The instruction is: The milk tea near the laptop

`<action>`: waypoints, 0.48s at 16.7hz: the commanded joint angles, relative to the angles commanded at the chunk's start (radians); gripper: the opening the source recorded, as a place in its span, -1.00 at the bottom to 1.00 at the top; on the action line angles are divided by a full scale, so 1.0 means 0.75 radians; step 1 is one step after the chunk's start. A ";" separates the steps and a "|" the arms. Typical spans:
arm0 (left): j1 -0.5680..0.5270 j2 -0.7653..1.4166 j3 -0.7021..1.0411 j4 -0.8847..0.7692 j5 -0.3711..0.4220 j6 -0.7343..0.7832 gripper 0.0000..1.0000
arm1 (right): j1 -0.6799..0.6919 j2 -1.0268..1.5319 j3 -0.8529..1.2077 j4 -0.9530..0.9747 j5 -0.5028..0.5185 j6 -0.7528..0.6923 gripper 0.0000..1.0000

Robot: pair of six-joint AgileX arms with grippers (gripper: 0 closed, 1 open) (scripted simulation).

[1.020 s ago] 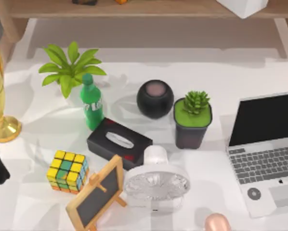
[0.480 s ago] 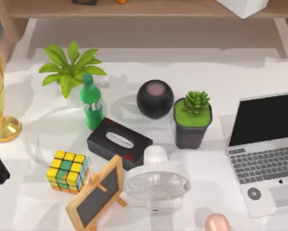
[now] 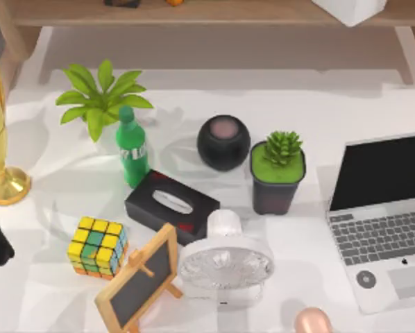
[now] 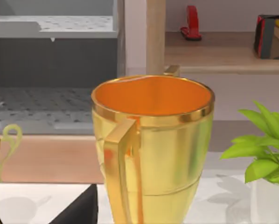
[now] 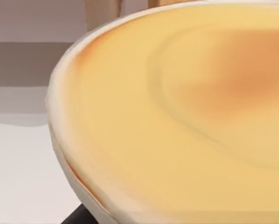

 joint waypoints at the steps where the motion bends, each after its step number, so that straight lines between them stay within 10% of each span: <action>1: 0.000 0.000 0.000 0.000 0.000 0.000 1.00 | 0.000 0.000 0.000 0.000 0.000 0.000 -1.00; 8: 0.000 0.000 0.000 0.000 0.000 0.000 1.00 | -0.075 -0.206 0.040 -0.050 -0.027 -0.014 -1.00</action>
